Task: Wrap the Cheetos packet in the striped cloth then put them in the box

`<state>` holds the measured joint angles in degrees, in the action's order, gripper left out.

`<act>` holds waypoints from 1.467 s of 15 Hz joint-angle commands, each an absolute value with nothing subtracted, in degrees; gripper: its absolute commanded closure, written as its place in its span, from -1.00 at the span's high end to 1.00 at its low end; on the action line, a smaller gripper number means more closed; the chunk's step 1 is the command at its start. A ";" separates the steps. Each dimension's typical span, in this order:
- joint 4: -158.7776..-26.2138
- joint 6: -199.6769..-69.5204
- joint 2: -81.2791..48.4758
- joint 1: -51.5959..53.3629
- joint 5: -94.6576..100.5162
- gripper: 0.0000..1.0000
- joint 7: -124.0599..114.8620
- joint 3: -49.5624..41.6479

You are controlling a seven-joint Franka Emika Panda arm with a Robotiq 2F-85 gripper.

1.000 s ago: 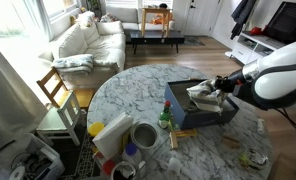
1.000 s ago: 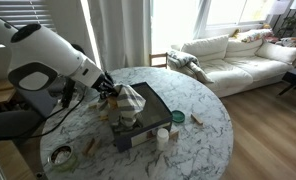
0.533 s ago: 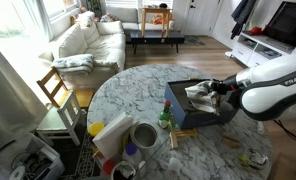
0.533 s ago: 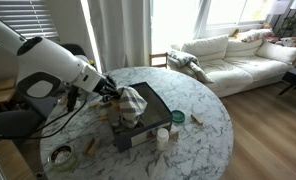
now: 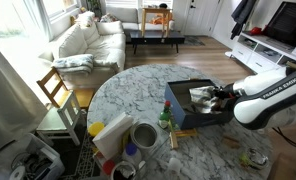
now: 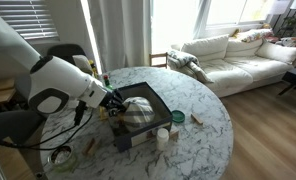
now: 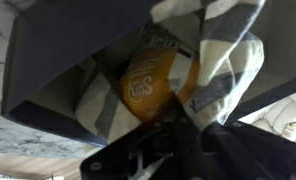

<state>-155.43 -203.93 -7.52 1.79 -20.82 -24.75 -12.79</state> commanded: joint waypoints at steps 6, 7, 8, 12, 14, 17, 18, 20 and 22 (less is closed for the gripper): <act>-150.43 -200.27 -13.12 1.99 -26.34 -0.07 -18.36 -14.86; -149.62 -199.41 -12.22 3.03 -28.00 0.06 -16.41 -16.16; -148.83 -198.36 -11.31 3.90 -29.35 0.24 -14.95 -17.15; -145.16 -192.55 -8.42 9.20 -36.01 0.81 -7.62 -22.73; -143.71 -189.10 -8.40 12.83 -38.46 1.00 -3.96 -27.06; -142.38 -185.22 -9.00 18.99 -36.73 1.00 -1.82 -34.93; -141.98 -183.88 -8.98 21.20 -35.59 1.00 -2.09 -37.63; -140.81 -180.95 -8.51 25.79 -32.94 1.00 -3.68 -42.99; -139.19 -178.18 -8.44 30.66 -29.20 1.00 -5.85 -48.62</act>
